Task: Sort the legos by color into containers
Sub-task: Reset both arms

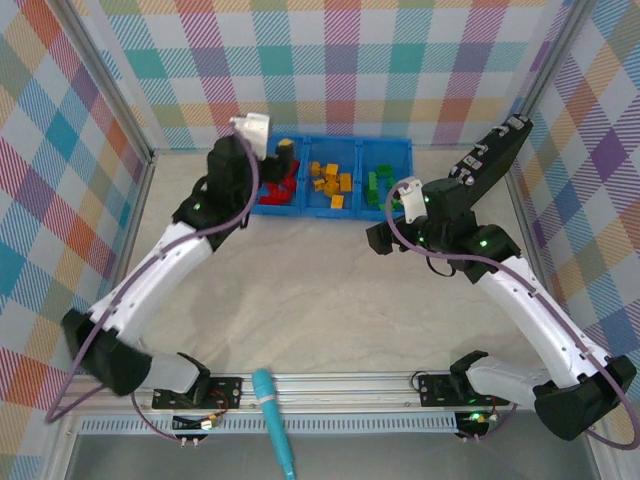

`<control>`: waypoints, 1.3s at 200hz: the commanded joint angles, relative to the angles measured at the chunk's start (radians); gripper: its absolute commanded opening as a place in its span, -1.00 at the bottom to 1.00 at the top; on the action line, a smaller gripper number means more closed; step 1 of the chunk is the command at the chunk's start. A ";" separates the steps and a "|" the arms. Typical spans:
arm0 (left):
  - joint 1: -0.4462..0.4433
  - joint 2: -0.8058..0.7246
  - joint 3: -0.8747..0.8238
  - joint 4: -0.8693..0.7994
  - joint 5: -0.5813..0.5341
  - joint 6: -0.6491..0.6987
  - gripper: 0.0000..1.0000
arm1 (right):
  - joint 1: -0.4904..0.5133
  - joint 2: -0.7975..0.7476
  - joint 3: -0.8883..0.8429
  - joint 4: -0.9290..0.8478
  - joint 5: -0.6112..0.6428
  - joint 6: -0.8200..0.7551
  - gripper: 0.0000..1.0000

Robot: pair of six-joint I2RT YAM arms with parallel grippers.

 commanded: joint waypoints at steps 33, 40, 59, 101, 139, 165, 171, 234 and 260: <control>0.001 -0.436 -0.445 0.057 -0.140 0.042 0.62 | -0.002 -0.005 0.000 0.039 0.006 -0.021 0.98; 0.010 -0.471 -0.530 0.118 -0.169 0.058 0.69 | -0.003 -0.005 -0.005 0.038 0.013 -0.022 0.97; 0.054 -0.503 -0.690 0.225 -0.207 0.075 0.77 | -0.004 0.000 -0.008 0.028 0.047 -0.013 0.98; 0.172 -0.425 -1.095 0.783 -0.201 0.080 1.00 | -0.004 -0.025 -0.012 0.001 0.068 -0.014 0.98; 0.348 -0.193 -1.146 0.935 -0.112 -0.057 1.00 | -0.004 -0.054 -0.040 -0.008 0.082 -0.028 0.97; 0.386 0.029 -1.130 1.133 -0.079 -0.083 1.00 | -0.006 -0.058 -0.063 0.005 0.074 -0.025 0.97; 0.399 0.073 -1.122 1.165 -0.052 -0.101 1.00 | -0.006 -0.060 -0.069 0.009 0.072 -0.025 0.98; 0.477 0.257 -0.979 1.054 0.170 -0.105 1.00 | -0.025 -0.066 -0.177 0.128 0.062 -0.016 0.97; 0.465 0.253 -0.966 1.022 0.129 -0.110 1.00 | -0.084 -0.072 -0.296 0.326 0.038 -0.029 0.97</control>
